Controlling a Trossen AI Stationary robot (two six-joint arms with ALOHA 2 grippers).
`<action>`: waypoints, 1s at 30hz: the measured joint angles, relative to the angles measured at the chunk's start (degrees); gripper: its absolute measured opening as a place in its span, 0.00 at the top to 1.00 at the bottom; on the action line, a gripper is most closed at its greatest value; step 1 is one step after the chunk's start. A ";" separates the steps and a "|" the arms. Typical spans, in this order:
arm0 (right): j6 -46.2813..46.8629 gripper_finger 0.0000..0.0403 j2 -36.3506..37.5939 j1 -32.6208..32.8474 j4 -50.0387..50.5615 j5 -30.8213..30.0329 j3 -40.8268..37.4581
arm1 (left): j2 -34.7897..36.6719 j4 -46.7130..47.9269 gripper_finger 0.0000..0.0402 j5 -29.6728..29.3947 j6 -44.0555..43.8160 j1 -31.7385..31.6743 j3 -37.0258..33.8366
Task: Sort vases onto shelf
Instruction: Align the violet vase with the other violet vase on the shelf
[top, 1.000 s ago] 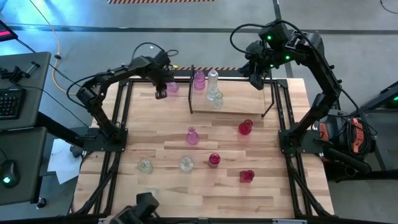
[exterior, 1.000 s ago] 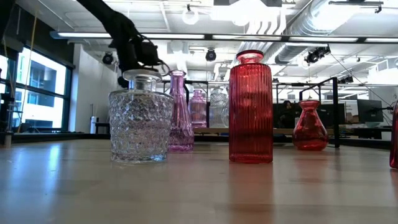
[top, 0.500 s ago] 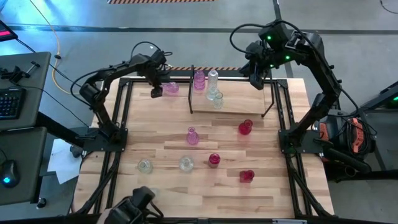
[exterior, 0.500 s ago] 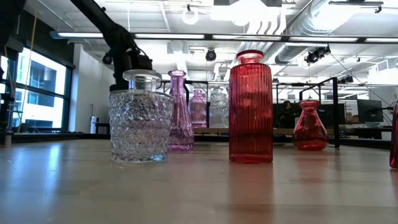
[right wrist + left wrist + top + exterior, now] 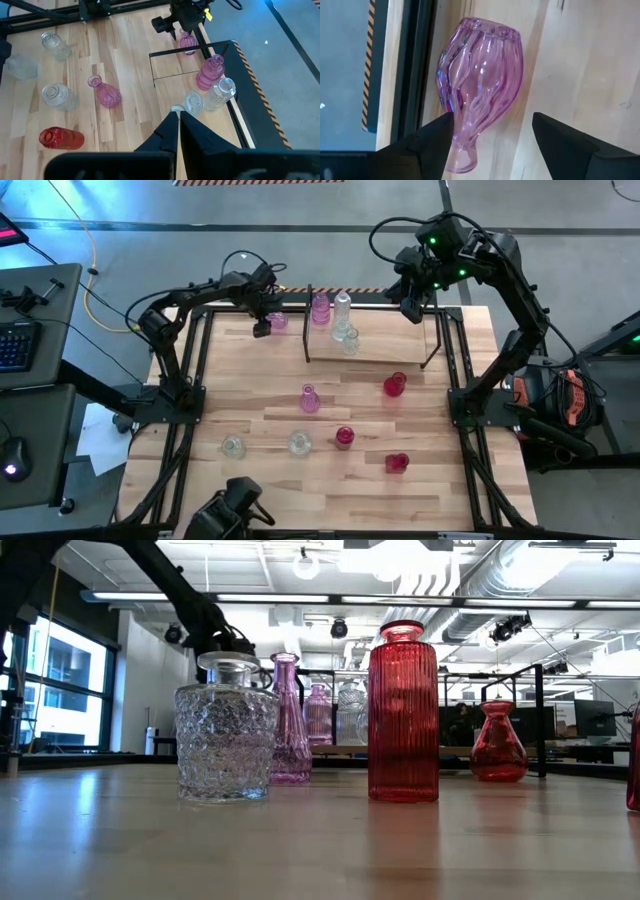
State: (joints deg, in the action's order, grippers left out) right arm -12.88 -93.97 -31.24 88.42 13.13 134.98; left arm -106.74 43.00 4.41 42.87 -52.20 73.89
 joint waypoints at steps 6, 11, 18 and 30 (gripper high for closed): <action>-0.04 1.00 0.00 0.00 0.00 0.01 0.01 | -0.11 -1.61 0.40 -0.08 -3.22 1.61 -1.06; -0.06 1.00 0.00 0.00 0.00 0.02 0.02 | -0.47 -5.90 0.46 -5.18 -4.86 3.54 -7.76; -0.17 1.00 0.00 0.00 -0.07 -0.28 0.01 | -0.09 -9.73 0.55 -9.90 -5.66 5.05 -9.05; 0.33 1.00 -0.01 0.00 -0.42 -0.70 0.01 | 0.09 -7.27 0.74 -11.91 -7.82 5.42 -8.97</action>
State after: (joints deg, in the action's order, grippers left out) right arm -12.55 -93.99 -31.24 88.01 12.43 134.99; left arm -106.65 35.73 -7.50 35.05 -46.78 64.92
